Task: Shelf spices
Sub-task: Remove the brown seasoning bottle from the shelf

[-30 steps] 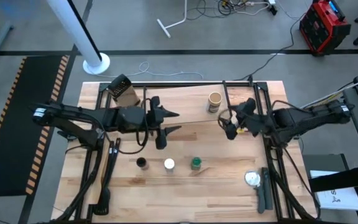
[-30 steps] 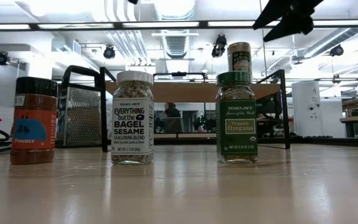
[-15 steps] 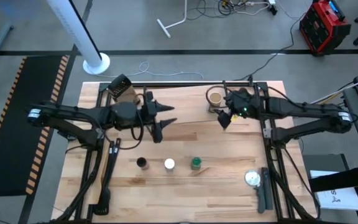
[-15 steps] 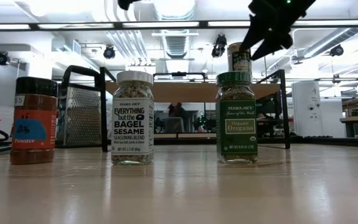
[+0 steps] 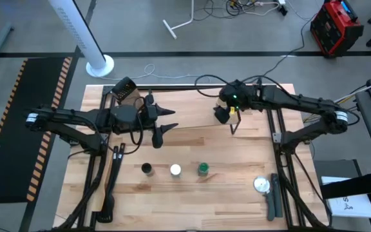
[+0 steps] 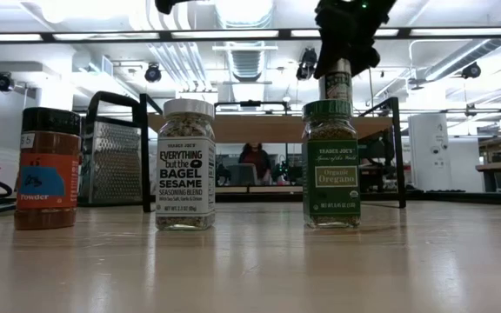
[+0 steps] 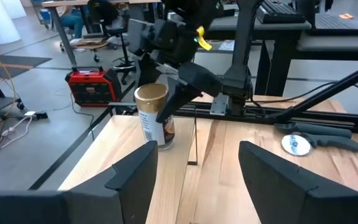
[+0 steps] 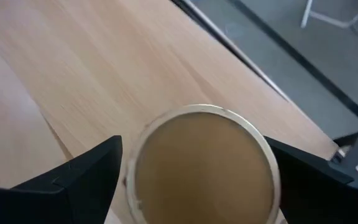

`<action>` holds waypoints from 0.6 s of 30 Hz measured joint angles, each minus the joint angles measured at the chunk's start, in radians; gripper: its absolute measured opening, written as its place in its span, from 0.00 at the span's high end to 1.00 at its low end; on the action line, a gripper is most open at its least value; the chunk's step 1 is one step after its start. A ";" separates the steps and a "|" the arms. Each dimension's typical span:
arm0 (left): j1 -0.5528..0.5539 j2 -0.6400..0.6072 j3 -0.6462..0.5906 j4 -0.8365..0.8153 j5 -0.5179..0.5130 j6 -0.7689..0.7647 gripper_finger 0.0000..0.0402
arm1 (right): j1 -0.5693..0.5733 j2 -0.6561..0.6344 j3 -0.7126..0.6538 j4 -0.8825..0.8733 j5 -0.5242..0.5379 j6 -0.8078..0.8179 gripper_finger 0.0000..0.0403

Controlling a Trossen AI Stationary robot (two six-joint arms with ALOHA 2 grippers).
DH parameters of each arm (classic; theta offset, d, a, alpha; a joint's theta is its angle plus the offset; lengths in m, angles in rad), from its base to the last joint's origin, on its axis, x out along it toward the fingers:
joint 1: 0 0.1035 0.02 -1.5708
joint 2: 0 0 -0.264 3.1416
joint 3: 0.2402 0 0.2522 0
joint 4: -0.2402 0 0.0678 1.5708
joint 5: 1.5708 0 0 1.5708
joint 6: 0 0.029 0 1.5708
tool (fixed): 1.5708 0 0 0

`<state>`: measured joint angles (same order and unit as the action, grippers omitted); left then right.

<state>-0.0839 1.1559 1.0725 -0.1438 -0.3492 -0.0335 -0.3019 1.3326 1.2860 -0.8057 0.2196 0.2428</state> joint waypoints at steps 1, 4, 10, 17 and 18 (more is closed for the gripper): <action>0.000 -0.002 0.000 -0.006 0.000 -0.001 0.47 | -0.004 0.017 0.025 -0.023 -0.011 0.000 0.14; 0.000 -0.005 0.000 -0.011 0.000 -0.002 0.48 | -0.007 0.066 0.098 -0.109 -0.049 -0.001 0.14; 0.000 -0.007 0.000 -0.015 0.000 -0.002 0.49 | -0.022 0.157 0.268 -0.273 -0.075 -0.021 0.14; 0.000 -0.007 0.000 -0.029 0.000 -0.002 0.47 | -0.041 0.232 0.378 -0.375 -0.153 -0.030 0.14; 0.000 -0.007 0.000 -0.033 0.000 -0.002 0.46 | -0.044 0.242 0.390 -0.389 -0.156 -0.029 0.14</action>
<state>-0.0837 1.1484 1.0725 -0.1769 -0.3489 -0.0357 -0.3462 1.5748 1.6755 -1.1949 0.0635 0.2142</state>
